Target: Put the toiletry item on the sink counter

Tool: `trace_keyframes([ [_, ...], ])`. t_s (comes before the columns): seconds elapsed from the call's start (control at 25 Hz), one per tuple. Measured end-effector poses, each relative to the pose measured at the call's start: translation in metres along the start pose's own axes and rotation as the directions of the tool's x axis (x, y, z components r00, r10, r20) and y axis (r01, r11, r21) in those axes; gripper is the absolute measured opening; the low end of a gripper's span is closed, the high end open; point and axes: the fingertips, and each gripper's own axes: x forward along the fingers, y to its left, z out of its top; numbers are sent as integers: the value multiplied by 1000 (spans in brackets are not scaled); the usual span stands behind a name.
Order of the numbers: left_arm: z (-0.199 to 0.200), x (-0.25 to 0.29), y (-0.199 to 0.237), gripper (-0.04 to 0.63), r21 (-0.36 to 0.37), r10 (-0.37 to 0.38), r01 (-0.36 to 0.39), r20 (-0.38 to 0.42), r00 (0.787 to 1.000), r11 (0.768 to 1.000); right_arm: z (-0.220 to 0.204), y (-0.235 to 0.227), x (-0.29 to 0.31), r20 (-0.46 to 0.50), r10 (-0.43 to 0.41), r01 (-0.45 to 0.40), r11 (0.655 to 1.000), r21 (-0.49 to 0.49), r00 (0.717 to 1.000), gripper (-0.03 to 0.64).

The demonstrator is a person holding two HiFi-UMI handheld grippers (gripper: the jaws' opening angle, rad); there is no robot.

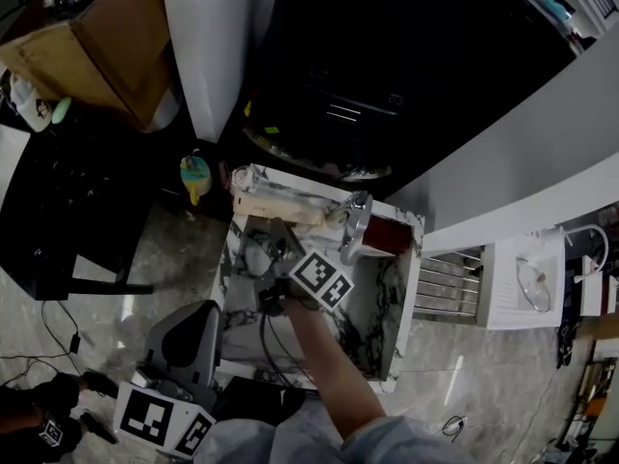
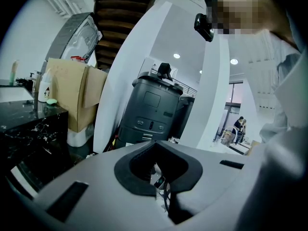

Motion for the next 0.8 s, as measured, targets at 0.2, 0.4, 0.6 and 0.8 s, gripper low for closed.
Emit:
trace_keyframes([
  [0.2,0,0,-22,5,10,-13,13,7,1000,1000,-13,5,-30,-60,44,-46,999,-19,997,184],
  [0.4,-4,-2,-50,5,20,-21,20,17,1000,1000,-18,14,-68,-133,78,-95,987,-128,988,109],
  [0.6,-9,-8,-82,5,29,-21,20,28,999,999,-10,28,-118,-160,111,-150,955,-254,981,-2],
  [0.8,-13,-13,-121,5,38,-21,20,44,999,999,18,47,-178,-161,155,-208,891,-403,975,-2],
])
